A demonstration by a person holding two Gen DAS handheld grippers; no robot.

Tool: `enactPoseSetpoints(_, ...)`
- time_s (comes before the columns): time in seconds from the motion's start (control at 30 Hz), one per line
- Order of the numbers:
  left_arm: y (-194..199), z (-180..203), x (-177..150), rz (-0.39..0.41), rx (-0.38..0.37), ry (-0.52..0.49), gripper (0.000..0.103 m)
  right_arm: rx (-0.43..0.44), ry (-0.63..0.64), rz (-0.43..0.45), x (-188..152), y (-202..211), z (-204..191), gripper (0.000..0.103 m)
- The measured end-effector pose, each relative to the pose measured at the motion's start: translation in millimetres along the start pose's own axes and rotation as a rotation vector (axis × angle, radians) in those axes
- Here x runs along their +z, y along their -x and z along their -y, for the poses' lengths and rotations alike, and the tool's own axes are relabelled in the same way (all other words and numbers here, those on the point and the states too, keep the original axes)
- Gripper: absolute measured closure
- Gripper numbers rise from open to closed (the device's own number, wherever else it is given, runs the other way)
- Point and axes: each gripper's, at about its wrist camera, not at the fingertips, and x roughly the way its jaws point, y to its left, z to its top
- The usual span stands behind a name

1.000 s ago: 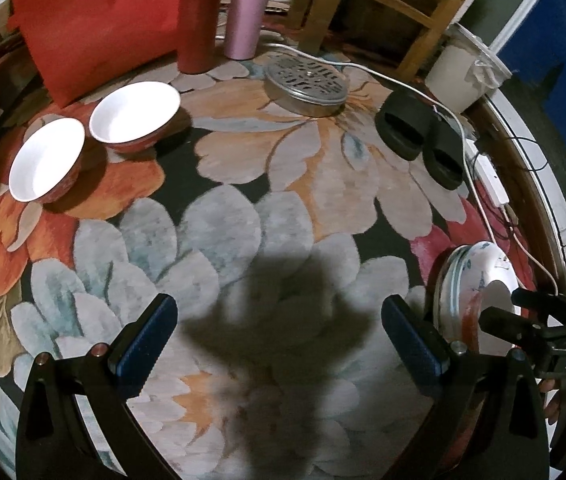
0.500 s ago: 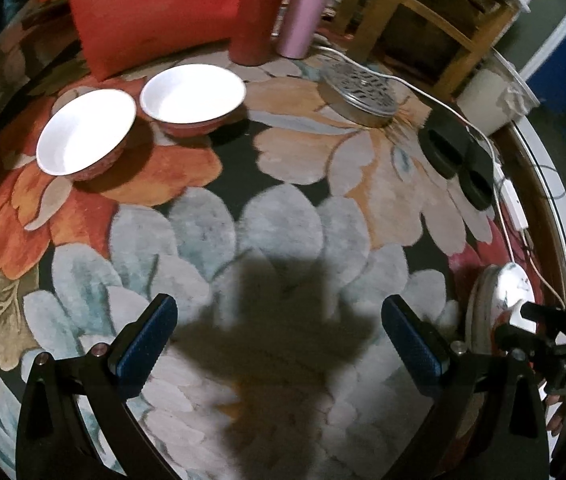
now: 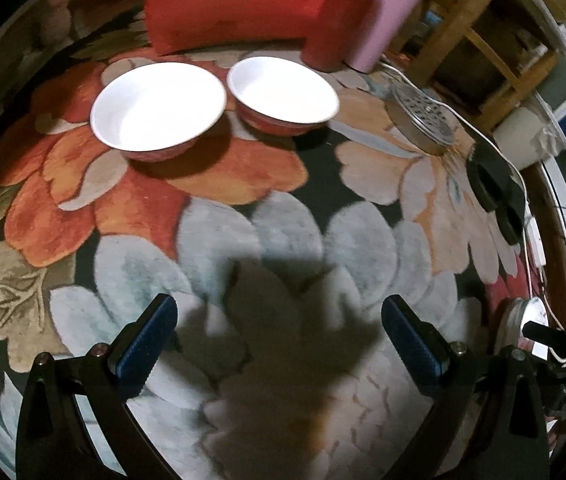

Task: Organize plates and bowls
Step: 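Move the left tool back toward the remaining white bowls, then grasp a white bowl's rim with the left tool while the right tool grips it too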

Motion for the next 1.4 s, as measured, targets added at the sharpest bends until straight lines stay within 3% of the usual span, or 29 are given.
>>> enactPoseSetpoints(0.4, -1.6, -67.3, 25.2, 0.042, 0.018, 0.128, 0.001, 0.053, 0.086, -0.014, 27.0, -27.6, -54.3, 0.0)
enactPoseSetpoints(0.73, 2.9, -114.5, 70.4, 0.065, 0.051, 0.1, 0.001, 0.225, -0.008, 0.008, 68.1, -60.5, -107.5, 0.001)
enactPoseSetpoints(1.03, -2.3, -144.2, 124.2, 0.092, 0.064, 0.085, 0.004, 0.315, -0.013, 0.055, 108.0, -79.8, -175.4, 0.016)
enactPoseSetpoints(1.27, -30.5, -143.3, 148.7, 0.042, 0.032, 0.056, 0.026, 0.345, -0.171, 0.043, 128.8, -111.4, -195.9, 0.042)
enactPoseSetpoints(1.4, -46.3, -138.8, 158.5, 0.009, 0.025, 0.036, 0.055, 0.347, -0.232, 0.045, 134.7, -125.2, -199.3, 0.062)
